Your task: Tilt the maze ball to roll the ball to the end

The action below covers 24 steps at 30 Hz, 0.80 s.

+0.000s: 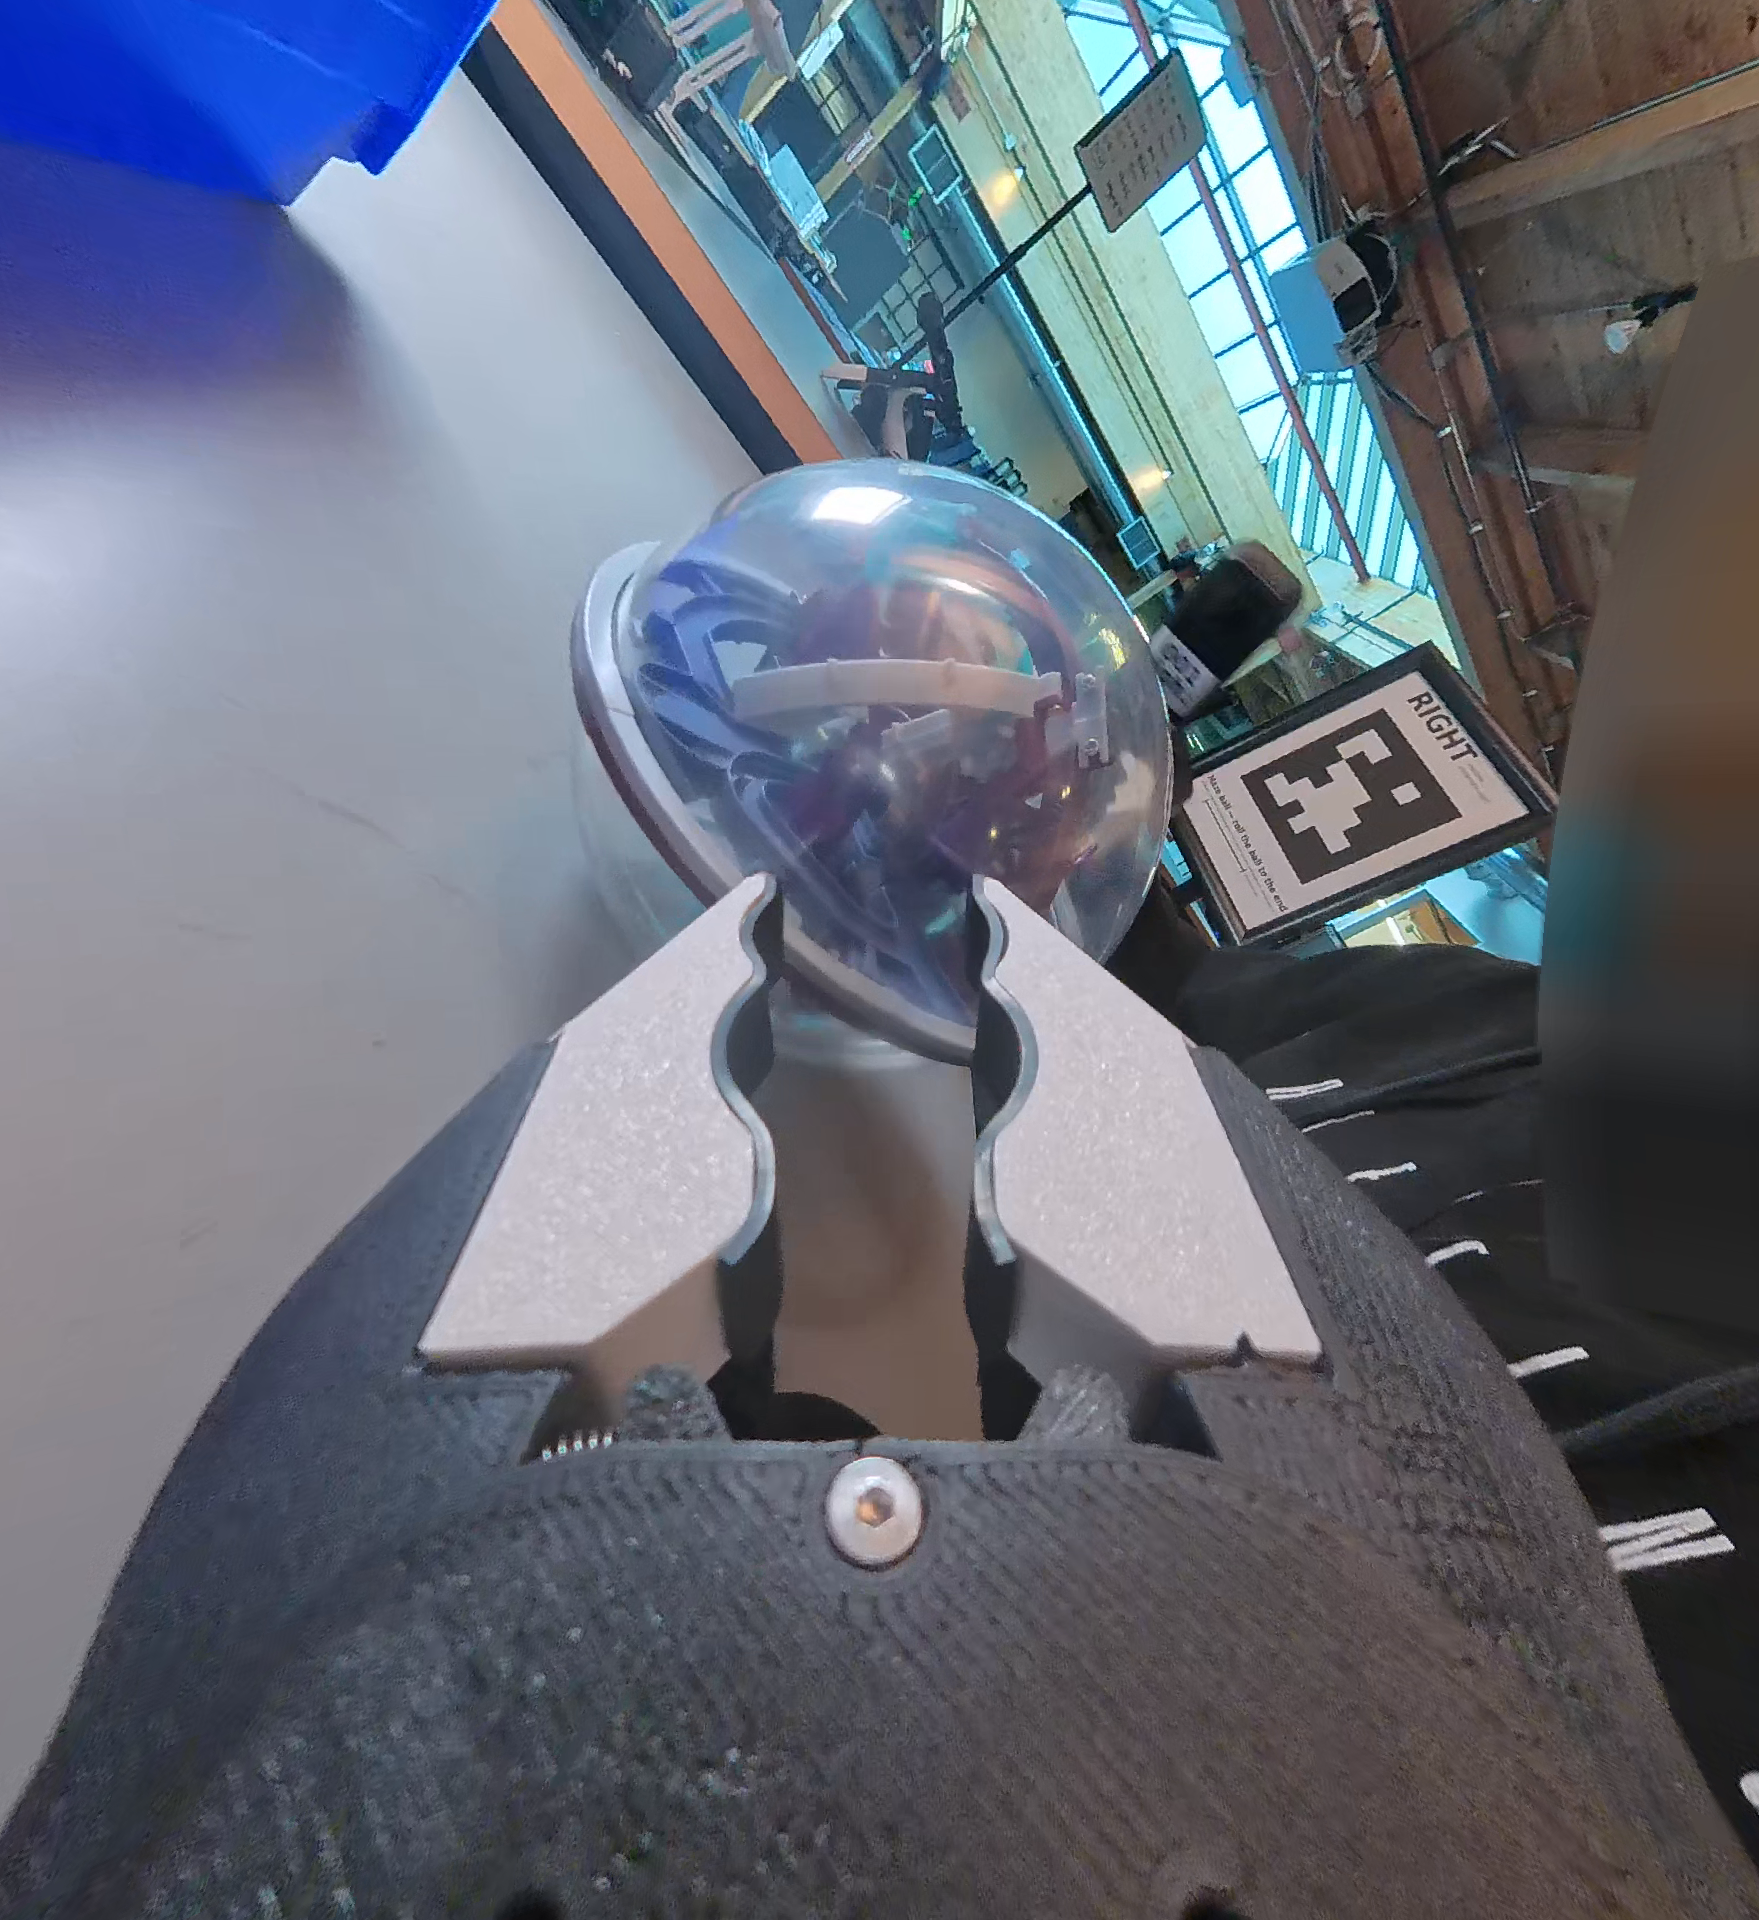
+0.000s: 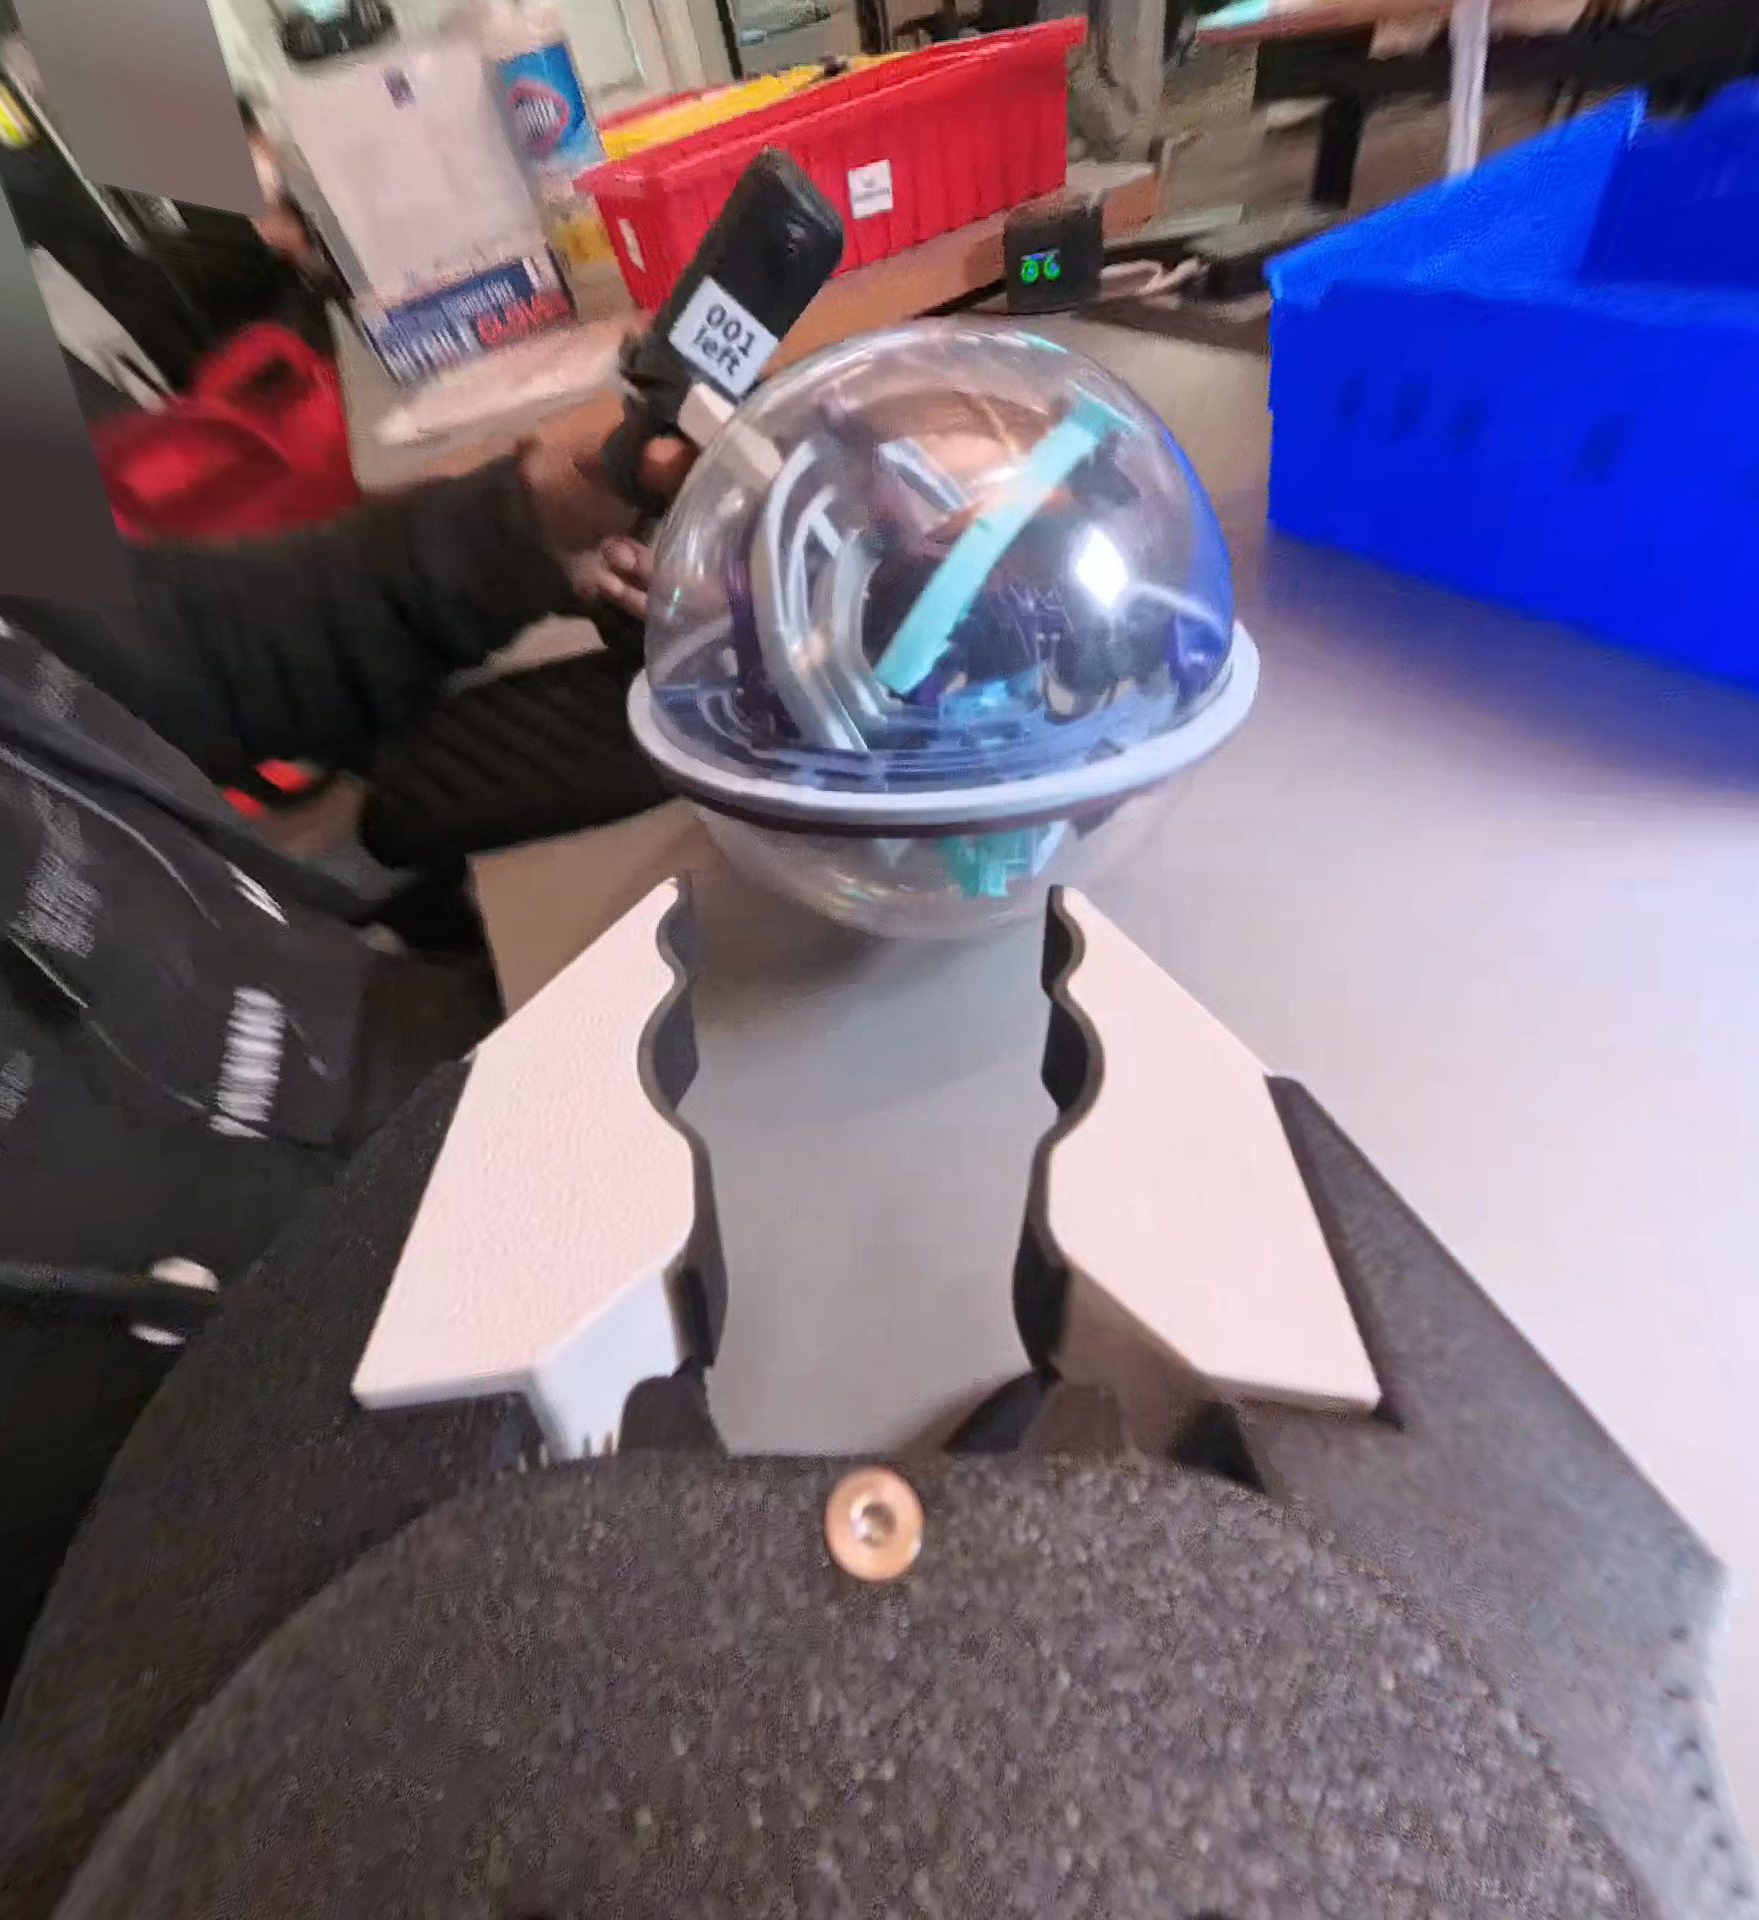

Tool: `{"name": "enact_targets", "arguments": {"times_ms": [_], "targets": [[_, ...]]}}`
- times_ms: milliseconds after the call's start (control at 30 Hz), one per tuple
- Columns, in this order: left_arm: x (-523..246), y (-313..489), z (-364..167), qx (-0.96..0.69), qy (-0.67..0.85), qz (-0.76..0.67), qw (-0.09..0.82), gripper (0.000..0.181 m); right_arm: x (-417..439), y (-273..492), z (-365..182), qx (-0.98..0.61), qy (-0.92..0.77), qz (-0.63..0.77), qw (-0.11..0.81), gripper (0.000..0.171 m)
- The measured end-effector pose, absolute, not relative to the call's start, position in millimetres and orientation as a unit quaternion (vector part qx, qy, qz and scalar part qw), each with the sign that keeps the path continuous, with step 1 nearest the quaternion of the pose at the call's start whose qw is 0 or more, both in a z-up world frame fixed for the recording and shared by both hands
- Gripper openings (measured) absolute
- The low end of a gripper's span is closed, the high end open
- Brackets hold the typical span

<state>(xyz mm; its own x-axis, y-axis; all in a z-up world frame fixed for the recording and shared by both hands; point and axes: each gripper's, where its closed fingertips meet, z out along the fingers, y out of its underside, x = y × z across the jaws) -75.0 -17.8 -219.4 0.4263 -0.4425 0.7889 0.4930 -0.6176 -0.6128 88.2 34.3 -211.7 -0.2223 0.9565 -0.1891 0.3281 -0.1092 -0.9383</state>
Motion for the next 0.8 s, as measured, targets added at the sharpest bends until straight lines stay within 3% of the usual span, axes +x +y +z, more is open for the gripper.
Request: {"name": "enact_targets", "arguments": {"times_ms": [233, 500, 700, 800], "targets": [[-69, -16, -225, -0.730, 0.011, -0.538, 0.421, 0.037, 59, 48, -217, -0.625, -0.450, 0.626, 0.124, 0.050], [-65, -19, -220, -0.739, 0.061, -0.484, 0.465, 0.024, 52, 54, -225, -0.630, -0.443, 0.631, 0.090, 0.009], [-65, -20, -220, -0.741, 0.069, -0.484, 0.461, 0.023, 56, 70, -216, -0.639, -0.399, 0.654, 0.071, 0.047], [-62, -20, -224, -0.747, 0.078, -0.475, 0.458, 0.024, 55, 76, -218, -0.656, -0.396, 0.639, 0.073, 0.055]]}}
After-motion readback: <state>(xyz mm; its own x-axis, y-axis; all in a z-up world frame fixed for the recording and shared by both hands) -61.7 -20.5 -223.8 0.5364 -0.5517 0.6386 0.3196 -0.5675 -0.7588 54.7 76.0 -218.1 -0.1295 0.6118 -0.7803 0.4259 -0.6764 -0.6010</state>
